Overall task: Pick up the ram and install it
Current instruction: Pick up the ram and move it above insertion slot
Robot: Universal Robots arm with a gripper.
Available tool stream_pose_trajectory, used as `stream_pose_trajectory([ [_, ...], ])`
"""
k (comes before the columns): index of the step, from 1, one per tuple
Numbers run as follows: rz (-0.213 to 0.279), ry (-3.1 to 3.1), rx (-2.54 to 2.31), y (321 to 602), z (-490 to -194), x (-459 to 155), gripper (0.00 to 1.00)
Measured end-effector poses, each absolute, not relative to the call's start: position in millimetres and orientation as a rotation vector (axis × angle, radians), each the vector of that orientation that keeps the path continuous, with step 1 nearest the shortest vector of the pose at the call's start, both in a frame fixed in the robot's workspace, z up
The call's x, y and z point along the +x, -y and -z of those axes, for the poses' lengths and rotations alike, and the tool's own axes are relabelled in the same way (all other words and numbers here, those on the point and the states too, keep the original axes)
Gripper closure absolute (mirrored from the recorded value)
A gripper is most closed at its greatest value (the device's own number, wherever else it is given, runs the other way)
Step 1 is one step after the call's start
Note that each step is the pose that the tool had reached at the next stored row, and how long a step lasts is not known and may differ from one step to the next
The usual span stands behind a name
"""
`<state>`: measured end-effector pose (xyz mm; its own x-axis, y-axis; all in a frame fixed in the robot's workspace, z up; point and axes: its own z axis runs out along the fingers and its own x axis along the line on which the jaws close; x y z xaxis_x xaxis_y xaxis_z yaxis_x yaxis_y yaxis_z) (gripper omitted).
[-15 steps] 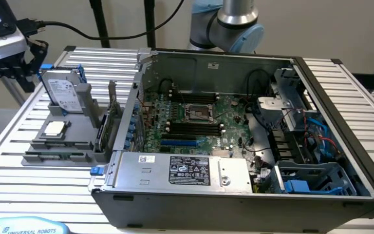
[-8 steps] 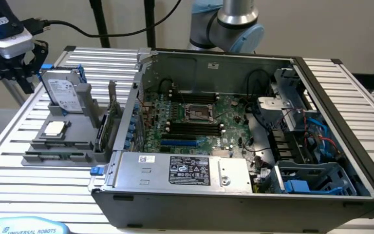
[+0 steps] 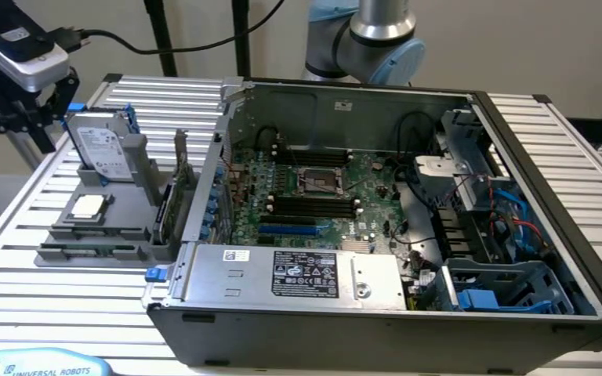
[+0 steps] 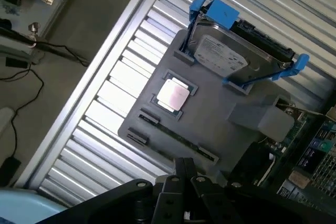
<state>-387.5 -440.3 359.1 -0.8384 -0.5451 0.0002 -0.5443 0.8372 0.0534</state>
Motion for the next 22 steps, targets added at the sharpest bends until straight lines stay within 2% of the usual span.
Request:
stream_pose_trajectory([
  [22, 0.073, 2.751, 1.462, 440.3, -349.9, -387.5, 0.89],
])
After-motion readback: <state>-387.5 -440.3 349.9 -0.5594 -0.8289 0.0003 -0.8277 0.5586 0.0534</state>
